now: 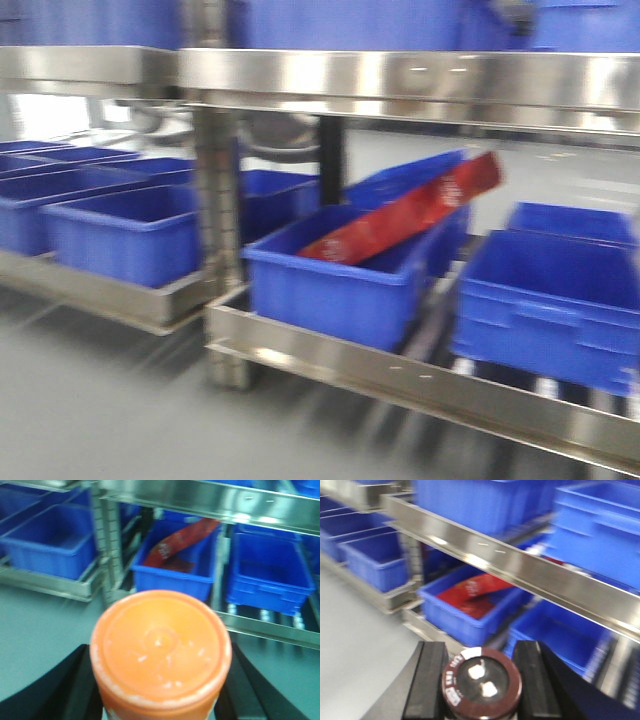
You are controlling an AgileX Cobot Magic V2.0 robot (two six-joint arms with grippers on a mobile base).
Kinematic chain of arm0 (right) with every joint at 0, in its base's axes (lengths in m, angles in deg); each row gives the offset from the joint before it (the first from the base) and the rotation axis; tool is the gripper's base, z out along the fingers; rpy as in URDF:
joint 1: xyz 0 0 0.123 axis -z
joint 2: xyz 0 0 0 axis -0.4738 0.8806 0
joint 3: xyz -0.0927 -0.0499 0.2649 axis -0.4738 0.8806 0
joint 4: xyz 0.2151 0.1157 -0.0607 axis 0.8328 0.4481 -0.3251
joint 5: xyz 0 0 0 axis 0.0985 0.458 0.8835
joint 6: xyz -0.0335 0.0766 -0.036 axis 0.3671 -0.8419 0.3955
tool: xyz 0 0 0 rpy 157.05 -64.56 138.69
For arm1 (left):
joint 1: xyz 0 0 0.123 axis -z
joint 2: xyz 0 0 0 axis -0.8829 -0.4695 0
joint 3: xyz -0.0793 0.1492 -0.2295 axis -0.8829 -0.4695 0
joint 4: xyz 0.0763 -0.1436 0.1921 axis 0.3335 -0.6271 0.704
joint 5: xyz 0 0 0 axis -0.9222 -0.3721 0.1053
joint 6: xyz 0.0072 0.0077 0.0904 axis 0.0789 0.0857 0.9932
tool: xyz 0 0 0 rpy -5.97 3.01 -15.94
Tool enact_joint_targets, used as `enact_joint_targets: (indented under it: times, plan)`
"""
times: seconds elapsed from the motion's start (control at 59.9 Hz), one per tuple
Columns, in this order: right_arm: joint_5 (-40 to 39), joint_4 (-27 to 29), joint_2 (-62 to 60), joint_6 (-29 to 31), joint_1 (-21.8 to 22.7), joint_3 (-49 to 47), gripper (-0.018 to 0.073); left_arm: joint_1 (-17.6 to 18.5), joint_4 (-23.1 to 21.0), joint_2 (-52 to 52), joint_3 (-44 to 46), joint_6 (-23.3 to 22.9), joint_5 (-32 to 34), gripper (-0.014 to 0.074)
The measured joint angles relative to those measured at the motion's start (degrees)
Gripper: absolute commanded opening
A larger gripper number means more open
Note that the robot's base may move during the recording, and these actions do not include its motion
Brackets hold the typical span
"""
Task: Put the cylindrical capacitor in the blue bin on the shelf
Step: 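Drive the base to the steel shelf of blue bins, holding both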
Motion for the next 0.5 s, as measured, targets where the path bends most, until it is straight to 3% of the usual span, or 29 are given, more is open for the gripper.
enact_joint_targets:
  times: [0.501]
  plan:
    - [0.00,0.00,0.00,0.00,0.00,0.00,-0.0130,0.00,0.00,0.00,0.00,0.00,0.00,-0.0111]
